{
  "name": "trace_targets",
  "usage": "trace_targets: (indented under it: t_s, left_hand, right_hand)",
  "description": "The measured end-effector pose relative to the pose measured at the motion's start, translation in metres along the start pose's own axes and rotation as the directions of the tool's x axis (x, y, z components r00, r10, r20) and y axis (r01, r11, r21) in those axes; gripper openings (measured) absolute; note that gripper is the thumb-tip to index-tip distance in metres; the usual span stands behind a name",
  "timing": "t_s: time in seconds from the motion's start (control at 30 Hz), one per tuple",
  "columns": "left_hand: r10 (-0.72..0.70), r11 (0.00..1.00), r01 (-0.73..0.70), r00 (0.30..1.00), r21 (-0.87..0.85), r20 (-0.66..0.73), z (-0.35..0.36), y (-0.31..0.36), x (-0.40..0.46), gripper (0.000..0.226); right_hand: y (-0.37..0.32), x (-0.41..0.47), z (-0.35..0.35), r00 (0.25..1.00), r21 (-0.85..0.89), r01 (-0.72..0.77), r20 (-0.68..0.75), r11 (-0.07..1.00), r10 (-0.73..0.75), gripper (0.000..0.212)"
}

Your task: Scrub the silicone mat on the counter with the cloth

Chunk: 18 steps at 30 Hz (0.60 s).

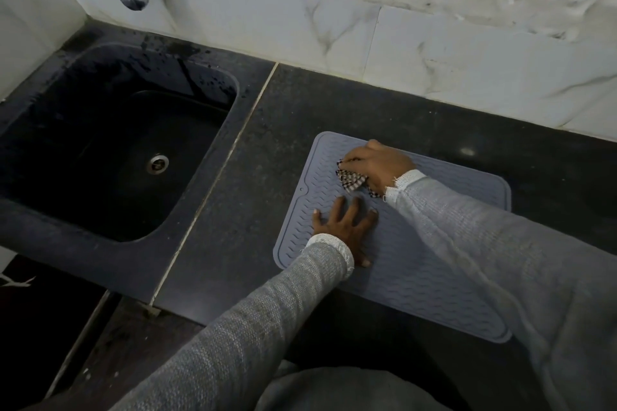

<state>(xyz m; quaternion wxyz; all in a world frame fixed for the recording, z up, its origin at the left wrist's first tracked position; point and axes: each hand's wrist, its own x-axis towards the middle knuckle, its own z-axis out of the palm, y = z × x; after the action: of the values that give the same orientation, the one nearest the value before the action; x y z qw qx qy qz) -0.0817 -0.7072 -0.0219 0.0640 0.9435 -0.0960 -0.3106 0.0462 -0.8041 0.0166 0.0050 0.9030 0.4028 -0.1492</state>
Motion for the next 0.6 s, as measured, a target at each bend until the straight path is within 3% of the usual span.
trace_targets:
  t_s: [0.17, 0.27, 0.37, 0.6]
  left_hand:
    - [-0.017, 1.0, 0.017, 1.0, 0.003, 0.023, -0.001, 0.001, 0.001, 0.102]
    - [-0.005, 1.0, 0.005, 1.0, 0.012, 0.016, -0.001, 0.0, 0.0, 0.102]
    - [0.0, 1.0, 0.0, 1.0, 0.011, 0.014, -0.001, -0.001, 0.001, 0.104]
    - [-0.016, 0.999, 0.015, 0.999, 0.033, 0.031, -0.003, 0.001, 0.001, 0.104]
  right_hand:
    - [0.008, -0.012, 0.026, 0.999, -0.106, 0.044, 0.016, 0.993, -0.042, 0.039]
    - [0.032, -0.042, 0.028, 0.996, -0.1, -0.025, 0.081, 0.995, 0.033, 0.049]
    - [0.043, -0.058, 0.025, 0.986, -0.219, 0.009, 0.166, 0.976, 0.028, 0.062]
    - [0.001, -0.031, 0.012, 0.998, -0.109, -0.053, 0.04, 0.993, 0.058, 0.048]
